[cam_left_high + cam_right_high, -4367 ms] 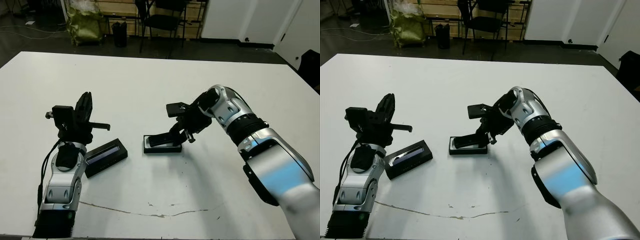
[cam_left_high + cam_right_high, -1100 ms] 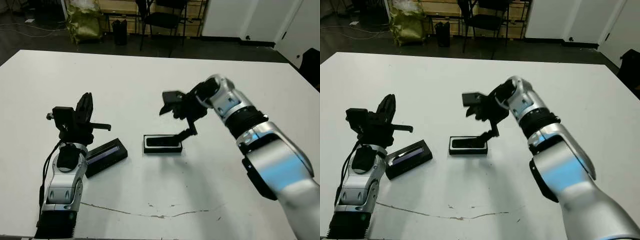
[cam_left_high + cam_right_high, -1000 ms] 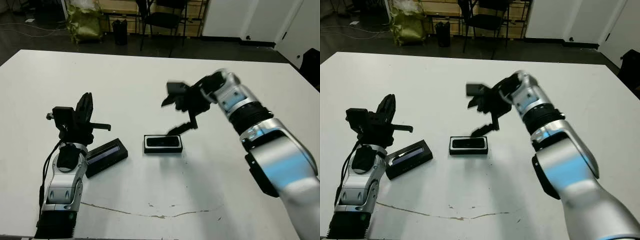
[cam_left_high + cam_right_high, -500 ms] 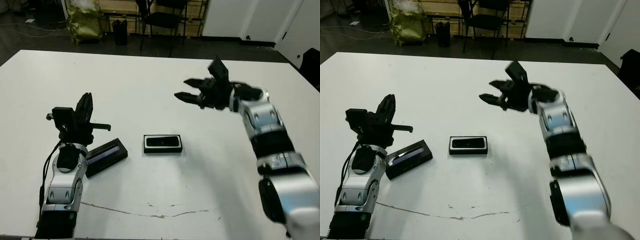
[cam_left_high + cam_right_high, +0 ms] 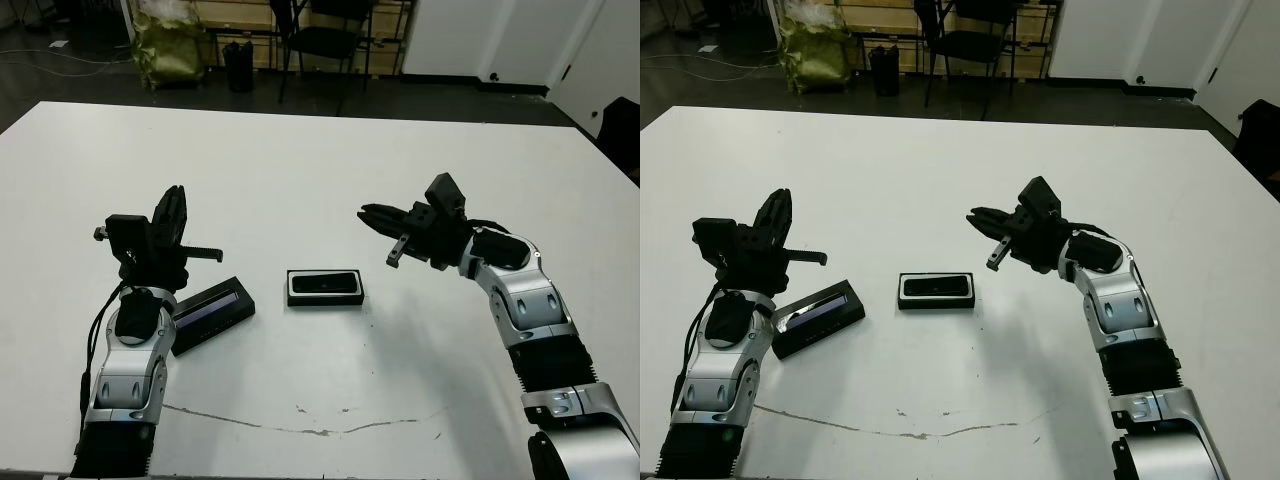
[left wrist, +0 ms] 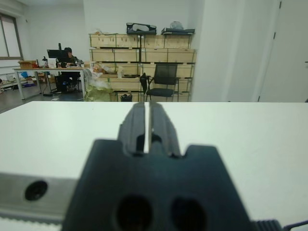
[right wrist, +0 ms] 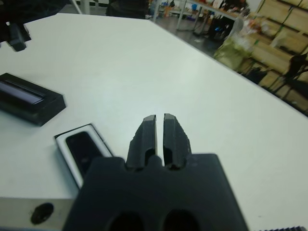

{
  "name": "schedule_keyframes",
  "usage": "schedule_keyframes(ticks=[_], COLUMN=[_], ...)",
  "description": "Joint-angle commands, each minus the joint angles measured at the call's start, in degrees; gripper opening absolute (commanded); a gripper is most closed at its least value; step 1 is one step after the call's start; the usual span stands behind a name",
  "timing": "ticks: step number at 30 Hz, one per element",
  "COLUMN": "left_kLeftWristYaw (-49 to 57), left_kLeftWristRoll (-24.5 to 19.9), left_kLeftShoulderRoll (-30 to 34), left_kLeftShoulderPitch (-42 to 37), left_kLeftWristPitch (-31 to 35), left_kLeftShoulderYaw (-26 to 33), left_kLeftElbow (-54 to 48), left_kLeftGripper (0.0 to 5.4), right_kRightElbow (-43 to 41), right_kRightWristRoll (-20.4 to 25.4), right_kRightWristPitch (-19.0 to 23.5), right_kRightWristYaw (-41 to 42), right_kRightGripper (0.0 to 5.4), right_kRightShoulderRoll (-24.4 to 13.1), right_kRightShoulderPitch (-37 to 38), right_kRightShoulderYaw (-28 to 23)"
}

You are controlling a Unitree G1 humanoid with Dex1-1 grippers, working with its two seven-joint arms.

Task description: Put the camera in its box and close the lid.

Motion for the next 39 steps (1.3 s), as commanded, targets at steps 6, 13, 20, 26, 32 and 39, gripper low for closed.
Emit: schedule_keyframes(ticks=[6, 13, 20, 26, 32, 39], left_kLeftWristYaw=[-0.3, -0.1, 0.0, -0.4, -0.3, 0.2], left_kLeftWristRoll=[0.3, 0.9, 0.7, 0.5, 0.0, 0.6], left_kLeftShoulderRoll=[0.3, 0.2, 0.1, 0.1, -0.1, 0.0], left_kLeftShoulderPitch=[0.3, 0.3, 0.5, 0.6, 0.7, 0.9], left_kLeftWristPitch=[0.6, 0.6, 1.1, 0.4, 1.3, 1.5], left_kLeftShoulderYaw=[0.0, -0.1, 0.2, 0.4, 0.5, 0.3], left_kLeftElbow=[0.9, 0.9, 0.6, 1.1, 0.8, 0.5], left_kLeftGripper=[0.0, 0.0, 0.0, 0.0, 0.0, 0.0], right_kRightElbow=[4.2, 4.3, 2.1, 1.5, 3.0, 6.1], right_kRightWristRoll=[1.0, 1.9, 2.7, 2.7, 2.0, -1.1], right_kRightWristPitch=[-1.6, 4.1, 4.3, 7.5, 4.5, 3.7], right_kRightWristYaw=[3.6, 5.4, 5.3, 5.0, 5.2, 4.5], right_kRightGripper=[0.02, 0.02, 0.02, 0.02, 0.02, 0.02], right_kRightShoulderRoll=[-0.9, -1.0, -0.8, -0.8, -0.9, -1.9], right_kRightShoulderPitch=[1.0, 1.3, 3.9, 4.3, 4.6, 4.2], right_kRightShoulderYaw=[2.4, 4.5, 5.2, 6.4, 7.1, 9.0])
